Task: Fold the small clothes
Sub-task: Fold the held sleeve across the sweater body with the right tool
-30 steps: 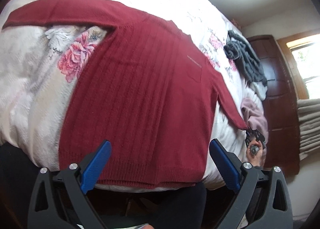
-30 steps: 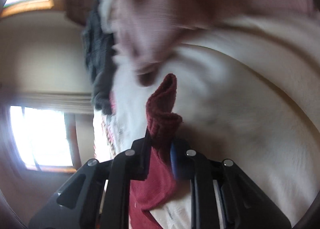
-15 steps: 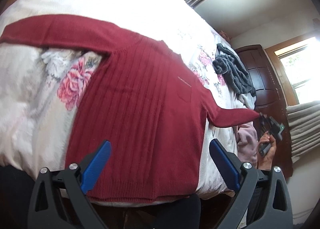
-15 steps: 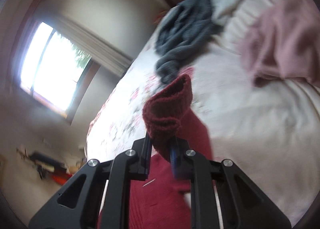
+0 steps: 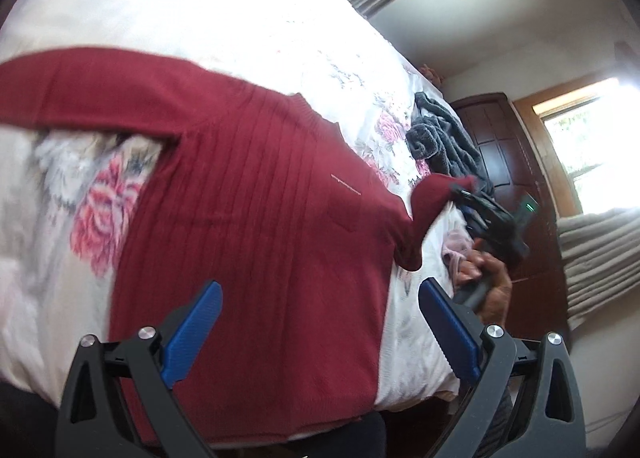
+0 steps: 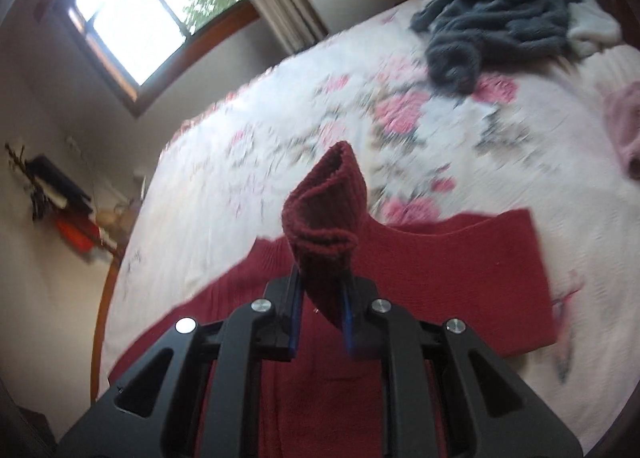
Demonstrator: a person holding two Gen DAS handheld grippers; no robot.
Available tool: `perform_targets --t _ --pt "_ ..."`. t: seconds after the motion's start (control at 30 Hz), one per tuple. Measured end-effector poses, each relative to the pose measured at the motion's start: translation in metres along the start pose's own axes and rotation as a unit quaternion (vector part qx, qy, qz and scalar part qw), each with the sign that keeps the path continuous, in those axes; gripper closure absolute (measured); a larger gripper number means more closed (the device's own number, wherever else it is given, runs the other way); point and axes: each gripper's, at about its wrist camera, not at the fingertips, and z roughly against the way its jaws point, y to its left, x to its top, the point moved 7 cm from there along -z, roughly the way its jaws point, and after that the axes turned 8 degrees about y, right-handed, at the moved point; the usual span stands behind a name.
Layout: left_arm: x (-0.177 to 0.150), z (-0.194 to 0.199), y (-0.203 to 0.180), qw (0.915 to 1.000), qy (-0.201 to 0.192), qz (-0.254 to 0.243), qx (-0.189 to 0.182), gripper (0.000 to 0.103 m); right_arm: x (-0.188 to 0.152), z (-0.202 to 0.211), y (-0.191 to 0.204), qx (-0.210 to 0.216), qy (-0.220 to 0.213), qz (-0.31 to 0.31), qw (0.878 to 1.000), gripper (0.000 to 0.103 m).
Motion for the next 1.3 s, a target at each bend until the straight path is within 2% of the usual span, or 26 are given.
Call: perform_targets --t 0.1,0.2,0.27,0.33,0.37,0.4,0.43,0.53,0.63,0.77,0.9,0.97,1.03,1.07,1.1,1.13,1.17,1.27,1.3 --pt "0.01 -0.013 -0.002 0.9998 0.005 -0.015 0.01 0.004 -0.026 -0.037 0.026 -0.011 0.024 0.025 0.999 0.088" --pt "0.021 -0.033 -0.001 0.9998 0.017 -0.012 0.008 0.004 -0.049 -0.078 0.035 -0.026 0.054 0.047 0.997 0.087" --pt "0.027 -0.052 -0.002 0.9995 0.029 -0.007 -0.006 0.004 -0.065 -0.108 0.037 -0.027 0.089 0.068 0.993 0.081" --pt "0.035 -0.074 -0.004 0.9985 0.046 0.003 -0.029 0.004 -0.077 -0.121 0.04 -0.018 0.102 0.083 0.991 0.067" --pt "0.039 -0.085 -0.005 0.9974 0.056 0.01 -0.044 0.004 -0.083 -0.119 0.039 -0.001 0.103 0.086 0.991 0.061" --pt "0.043 -0.096 -0.007 0.9958 0.065 0.018 -0.061 0.004 -0.086 -0.112 0.039 0.013 0.098 0.085 0.992 0.049" --pt "0.049 -0.109 -0.011 0.9929 0.076 0.028 -0.087 0.004 -0.089 -0.1 0.034 0.031 0.083 0.079 0.993 0.045" --pt "0.066 -0.151 -0.027 0.9843 0.102 0.041 -0.138 0.004 -0.094 -0.057 0.005 0.053 0.036 0.035 0.997 0.045" --pt "0.078 -0.197 -0.039 0.9778 0.131 0.048 -0.156 0.004 -0.1 -0.024 -0.036 0.085 -0.013 -0.029 0.996 0.044" --pt "0.092 -0.258 -0.036 0.9761 0.165 0.067 -0.125 0.004 -0.105 -0.009 -0.071 0.126 -0.05 -0.092 0.987 0.044" --pt "0.095 -0.308 -0.012 0.9682 0.205 0.128 -0.065 0.004 -0.103 -0.008 -0.079 0.107 -0.074 -0.093 0.987 0.044" --pt "0.1 -0.318 -0.012 0.9674 0.198 0.144 -0.064 0.005 -0.103 -0.011 -0.081 0.108 -0.073 -0.093 0.987 0.044" --pt "0.108 -0.317 -0.017 0.9735 0.178 0.133 -0.057 0.006 -0.1 -0.012 -0.082 0.133 -0.066 -0.106 0.983 0.044" --pt "0.113 -0.319 -0.019 0.9761 0.17 0.128 -0.045 0.01 -0.1 -0.013 -0.083 0.148 -0.064 -0.116 0.98 0.044" --pt "0.114 -0.322 -0.019 0.9765 0.174 0.124 -0.029 0.025 -0.099 -0.014 -0.085 0.158 -0.062 -0.122 0.978 0.044" --pt "0.115 -0.324 -0.017 0.9755 0.181 0.124 -0.011 0.075 -0.098 -0.016 -0.086 0.164 -0.062 -0.127 0.976 0.044" --pt "0.117 -0.326 -0.014 0.9747 0.185 0.125 0.005 0.093 -0.097 -0.015 -0.087 0.165 -0.063 -0.129 0.976 0.044" --pt "0.124 -0.322 -0.023 0.9767 0.188 0.104 0.009 0.094 -0.095 -0.011 -0.086 0.159 -0.074 -0.131 0.976 0.045" --pt "0.128 -0.317 -0.034 0.9794 0.184 0.082 0.009 0.094 -0.096 -0.009 -0.086 0.152 -0.079 -0.128 0.977 0.045"
